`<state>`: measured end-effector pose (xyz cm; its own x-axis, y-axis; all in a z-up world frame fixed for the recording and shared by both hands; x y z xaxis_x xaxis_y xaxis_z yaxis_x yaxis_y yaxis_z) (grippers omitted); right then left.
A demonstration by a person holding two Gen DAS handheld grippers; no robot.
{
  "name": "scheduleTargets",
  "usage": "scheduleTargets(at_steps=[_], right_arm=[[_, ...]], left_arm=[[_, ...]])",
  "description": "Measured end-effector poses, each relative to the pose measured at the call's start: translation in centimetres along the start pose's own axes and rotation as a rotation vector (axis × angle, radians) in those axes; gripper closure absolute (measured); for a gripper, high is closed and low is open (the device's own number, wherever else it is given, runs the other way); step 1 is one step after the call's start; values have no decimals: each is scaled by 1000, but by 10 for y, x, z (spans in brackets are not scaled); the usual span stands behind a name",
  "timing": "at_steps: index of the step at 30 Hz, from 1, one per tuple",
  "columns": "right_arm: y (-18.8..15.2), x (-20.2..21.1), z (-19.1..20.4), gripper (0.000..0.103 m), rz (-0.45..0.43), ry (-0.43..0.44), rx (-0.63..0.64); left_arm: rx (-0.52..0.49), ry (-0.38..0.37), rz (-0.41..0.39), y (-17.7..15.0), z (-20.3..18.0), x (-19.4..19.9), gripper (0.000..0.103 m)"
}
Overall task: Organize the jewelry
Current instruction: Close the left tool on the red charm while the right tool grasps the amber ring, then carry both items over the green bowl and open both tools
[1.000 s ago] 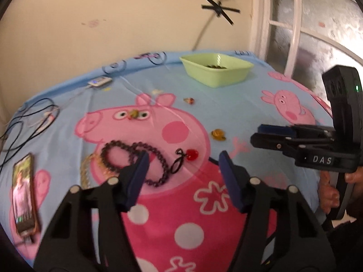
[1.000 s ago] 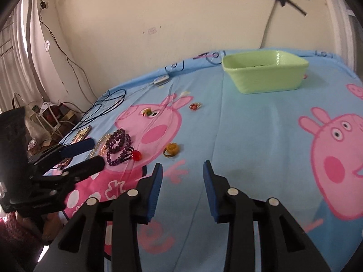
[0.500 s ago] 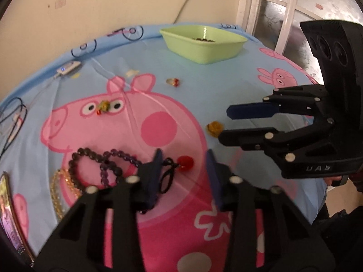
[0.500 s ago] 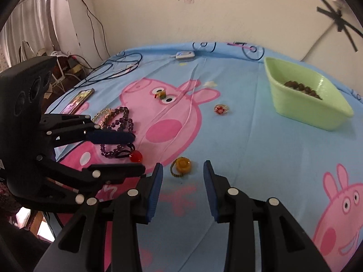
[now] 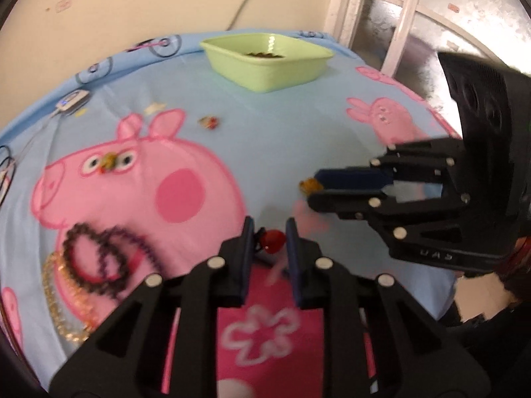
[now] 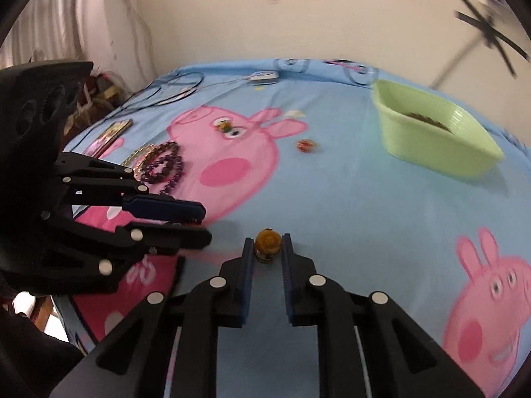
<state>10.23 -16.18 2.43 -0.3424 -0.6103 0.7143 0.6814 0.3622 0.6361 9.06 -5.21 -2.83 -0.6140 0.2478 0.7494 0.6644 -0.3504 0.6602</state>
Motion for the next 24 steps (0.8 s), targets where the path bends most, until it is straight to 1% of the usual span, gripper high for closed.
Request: scheduleTargets(at_steps=[5,8,10,13,15,19,21,22,23,24], right_arm=[[-29,44,-45,103,-81,-82,-122],[-43,67,-65,103,-121,-135,-160],[-51,78,-76,103,-139,-154,-181],[-64,86,-85,103,-155,-181,-199],[-73,87,-89,103,-171,-180,-209],[-76,86,-87,103,-194,-194,-192],[-77,86,-85,103,-202,-204,-179],[-77,86,-85,103,-202,-206,-171],[-77,86,-85,103,-204,-205,-167],[-76,86,-86,103,-207,-202,-169]], left_arm=[[-57,-52,-15,24,-43,-9,85],[-94,-87,-9,35,-74,-19,85],[-109,-108,3,42,-89,-28,85],[-124,-132,21,48,-110,-38,85],[-138,-131,23,47,-119,-40,85],[-157,-77,24,42,-124,-45,84],[-165,-57,20,41,-123,-44,78],[-165,-45,19,40,-122,-42,71],[-164,-40,17,39,-122,-41,65],[-162,-37,17,37,-122,-40,64]])
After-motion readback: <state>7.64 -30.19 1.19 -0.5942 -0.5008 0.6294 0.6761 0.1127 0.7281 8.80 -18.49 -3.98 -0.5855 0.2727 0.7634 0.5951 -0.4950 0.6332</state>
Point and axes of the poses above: each gripper's, at about its wrist camera, not at the fingertips, and x roughly against the way its jaws point, z to its left, y to its top, the point moved 6 cm from there along -x, roughly the way its jaws point, and after that the axes turned 12 degrees about y, right-handed, at the moved point
